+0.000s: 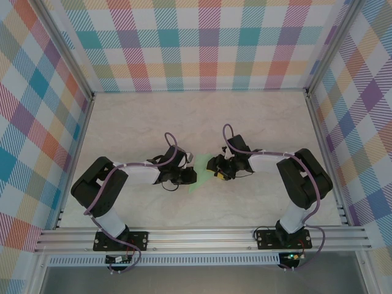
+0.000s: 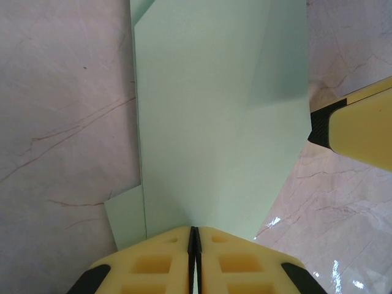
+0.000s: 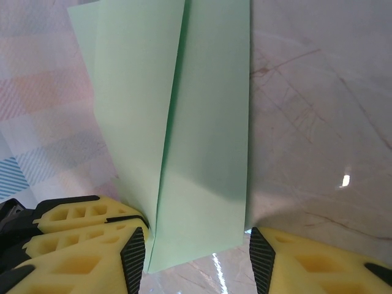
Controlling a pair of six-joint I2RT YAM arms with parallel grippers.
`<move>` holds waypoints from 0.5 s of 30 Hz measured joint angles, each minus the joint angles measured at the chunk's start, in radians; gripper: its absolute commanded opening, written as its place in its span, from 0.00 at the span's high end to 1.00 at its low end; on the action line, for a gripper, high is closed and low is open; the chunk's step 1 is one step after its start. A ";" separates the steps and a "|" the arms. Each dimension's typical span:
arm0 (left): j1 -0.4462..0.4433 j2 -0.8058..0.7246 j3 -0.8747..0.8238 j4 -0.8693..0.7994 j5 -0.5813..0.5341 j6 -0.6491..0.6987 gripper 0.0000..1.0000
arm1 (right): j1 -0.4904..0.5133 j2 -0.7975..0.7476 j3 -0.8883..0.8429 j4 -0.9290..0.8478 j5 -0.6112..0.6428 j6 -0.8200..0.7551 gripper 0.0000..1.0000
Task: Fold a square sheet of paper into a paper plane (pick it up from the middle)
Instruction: Fourth fold the wing at the center of the table.
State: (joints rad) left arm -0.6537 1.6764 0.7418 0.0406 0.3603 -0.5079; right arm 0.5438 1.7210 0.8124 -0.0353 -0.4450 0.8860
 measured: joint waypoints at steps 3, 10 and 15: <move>0.001 0.000 -0.003 0.007 0.005 0.000 0.88 | 0.000 0.000 0.000 0.002 0.002 0.010 0.49; 0.003 0.000 -0.020 0.041 0.015 -0.021 0.88 | 0.005 0.001 -0.002 0.030 0.011 0.040 0.50; 0.005 0.000 -0.035 0.070 0.024 -0.039 0.88 | 0.008 0.001 -0.002 0.065 0.011 0.050 0.50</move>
State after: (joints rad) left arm -0.6487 1.6760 0.7071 0.1104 0.3843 -0.5468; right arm 0.5518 1.7218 0.8108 0.0299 -0.4339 0.9363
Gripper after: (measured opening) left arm 0.123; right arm 0.500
